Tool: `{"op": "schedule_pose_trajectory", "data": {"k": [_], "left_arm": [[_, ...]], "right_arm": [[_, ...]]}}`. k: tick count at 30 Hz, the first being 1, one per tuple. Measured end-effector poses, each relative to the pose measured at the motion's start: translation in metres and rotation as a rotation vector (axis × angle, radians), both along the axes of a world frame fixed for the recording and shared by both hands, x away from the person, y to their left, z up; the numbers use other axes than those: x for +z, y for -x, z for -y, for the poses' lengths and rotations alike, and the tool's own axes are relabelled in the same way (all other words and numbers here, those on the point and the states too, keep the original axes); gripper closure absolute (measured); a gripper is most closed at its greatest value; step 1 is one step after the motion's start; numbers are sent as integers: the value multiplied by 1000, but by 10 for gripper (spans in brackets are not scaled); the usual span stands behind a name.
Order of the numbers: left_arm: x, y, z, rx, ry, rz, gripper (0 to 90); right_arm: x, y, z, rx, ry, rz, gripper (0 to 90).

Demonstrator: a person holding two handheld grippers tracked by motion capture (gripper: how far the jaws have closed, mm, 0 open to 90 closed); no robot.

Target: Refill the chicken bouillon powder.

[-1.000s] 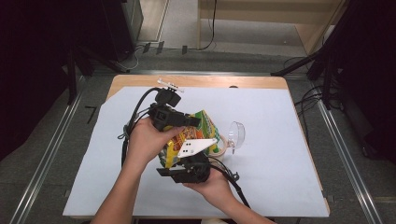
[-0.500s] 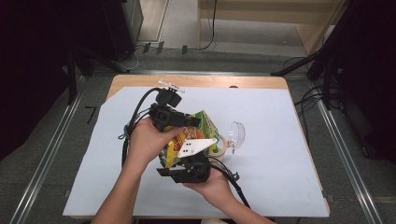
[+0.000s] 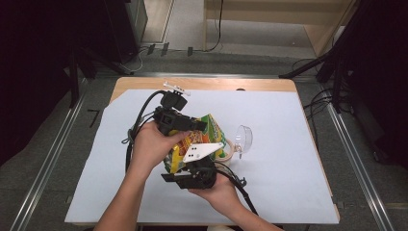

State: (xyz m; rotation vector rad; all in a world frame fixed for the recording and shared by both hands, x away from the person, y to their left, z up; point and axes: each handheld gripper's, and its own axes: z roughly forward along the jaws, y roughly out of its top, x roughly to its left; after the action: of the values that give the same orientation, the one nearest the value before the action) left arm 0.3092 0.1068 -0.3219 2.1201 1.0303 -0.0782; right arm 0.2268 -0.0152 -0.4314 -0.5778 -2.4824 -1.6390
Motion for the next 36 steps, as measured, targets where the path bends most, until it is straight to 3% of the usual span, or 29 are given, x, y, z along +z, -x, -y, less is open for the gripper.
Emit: {"op": "schedule_pose_trajectory", "data": {"k": [36], "left_arm": [[0,1,2,-7,0,7,776]], "right_arm": [[-1,2,0,-10,-3,7,698]]}}
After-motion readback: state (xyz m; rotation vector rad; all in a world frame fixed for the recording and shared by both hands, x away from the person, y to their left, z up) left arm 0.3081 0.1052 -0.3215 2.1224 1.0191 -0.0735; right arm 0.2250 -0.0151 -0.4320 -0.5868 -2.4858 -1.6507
